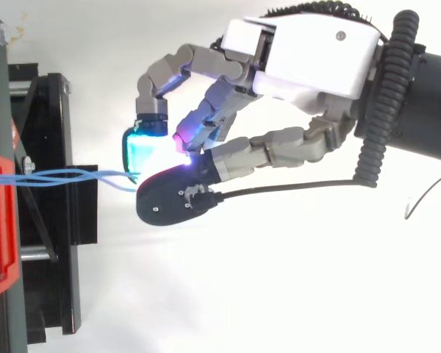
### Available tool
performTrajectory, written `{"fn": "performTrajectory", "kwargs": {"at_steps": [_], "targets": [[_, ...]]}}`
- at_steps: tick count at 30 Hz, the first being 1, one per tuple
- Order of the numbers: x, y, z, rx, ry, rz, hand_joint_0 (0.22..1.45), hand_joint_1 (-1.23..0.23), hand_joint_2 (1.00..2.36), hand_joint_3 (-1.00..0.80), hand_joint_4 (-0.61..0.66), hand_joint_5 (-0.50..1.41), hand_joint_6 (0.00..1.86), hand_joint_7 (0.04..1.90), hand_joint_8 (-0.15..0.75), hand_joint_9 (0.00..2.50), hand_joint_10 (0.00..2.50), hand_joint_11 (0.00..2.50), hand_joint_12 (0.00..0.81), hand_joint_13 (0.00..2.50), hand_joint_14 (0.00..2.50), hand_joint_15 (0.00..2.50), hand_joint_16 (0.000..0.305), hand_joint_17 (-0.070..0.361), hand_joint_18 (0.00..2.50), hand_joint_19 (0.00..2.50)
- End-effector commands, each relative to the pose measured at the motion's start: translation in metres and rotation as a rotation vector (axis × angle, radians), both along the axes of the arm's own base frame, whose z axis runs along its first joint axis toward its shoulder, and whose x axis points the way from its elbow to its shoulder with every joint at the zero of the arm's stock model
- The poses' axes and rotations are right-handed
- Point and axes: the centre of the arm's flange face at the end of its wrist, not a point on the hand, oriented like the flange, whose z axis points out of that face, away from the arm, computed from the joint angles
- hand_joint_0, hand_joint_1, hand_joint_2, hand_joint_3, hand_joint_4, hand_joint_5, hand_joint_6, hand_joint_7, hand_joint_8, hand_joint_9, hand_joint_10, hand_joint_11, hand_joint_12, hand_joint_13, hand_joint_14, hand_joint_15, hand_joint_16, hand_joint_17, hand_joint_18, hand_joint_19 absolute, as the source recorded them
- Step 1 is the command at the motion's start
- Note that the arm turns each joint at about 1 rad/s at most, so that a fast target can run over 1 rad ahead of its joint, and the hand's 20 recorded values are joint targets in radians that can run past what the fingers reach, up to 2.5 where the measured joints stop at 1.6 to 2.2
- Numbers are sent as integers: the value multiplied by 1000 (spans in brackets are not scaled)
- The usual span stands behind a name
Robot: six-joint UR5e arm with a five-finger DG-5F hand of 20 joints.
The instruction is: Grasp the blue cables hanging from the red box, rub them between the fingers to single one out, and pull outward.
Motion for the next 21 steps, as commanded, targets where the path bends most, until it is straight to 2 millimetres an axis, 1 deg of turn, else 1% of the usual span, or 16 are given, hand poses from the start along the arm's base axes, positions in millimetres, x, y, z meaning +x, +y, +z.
{"fn": "performTrajectory", "kwargs": {"at_steps": [1,2,3,4,7,9,11,15,21], "targets": [[-1,0,-1,6,10,-2,688,-834,1013,-322,-61,-175,912,1047,231,1018,19,1125,335,801,29,750,41,92,699,730],[-3,0,-1,8,20,-2,713,-848,1013,-337,-87,-179,918,1037,228,1014,23,1117,333,803,28,733,41,91,706,720],[-4,0,-1,9,24,-1,739,-865,1012,-353,-99,-183,917,1123,226,1013,21,1117,332,804,29,732,40,91,708,716],[-5,0,0,12,32,-1,749,-867,1011,-365,-107,-185,920,1136,225,1012,22,1113,333,805,29,737,40,89,714,707],[-8,0,1,20,51,5,779,-859,1005,-437,-139,-192,936,1064,217,1006,21,1121,327,808,28,730,39,89,723,705],[-10,0,2,26,58,11,785,-853,1003,-468,-135,-194,937,1042,217,1009,21,1113,328,810,29,727,39,88,730,705],[-11,1,2,29,64,16,752,-849,1000,-498,-63,-195,935,1007,220,1030,21,1124,328,819,29,737,39,88,749,704],[-11,1,2,29,66,19,675,-778,1001,-483,-5,-181,921,1028,236,1070,21,1148,334,846,27,746,39,88,754,739],[-11,2,1,29,69,20,629,-716,1007,-415,17,-162,912,1077,235,1122,22,1156,342,862,29,773,40,90,757,793]]}}
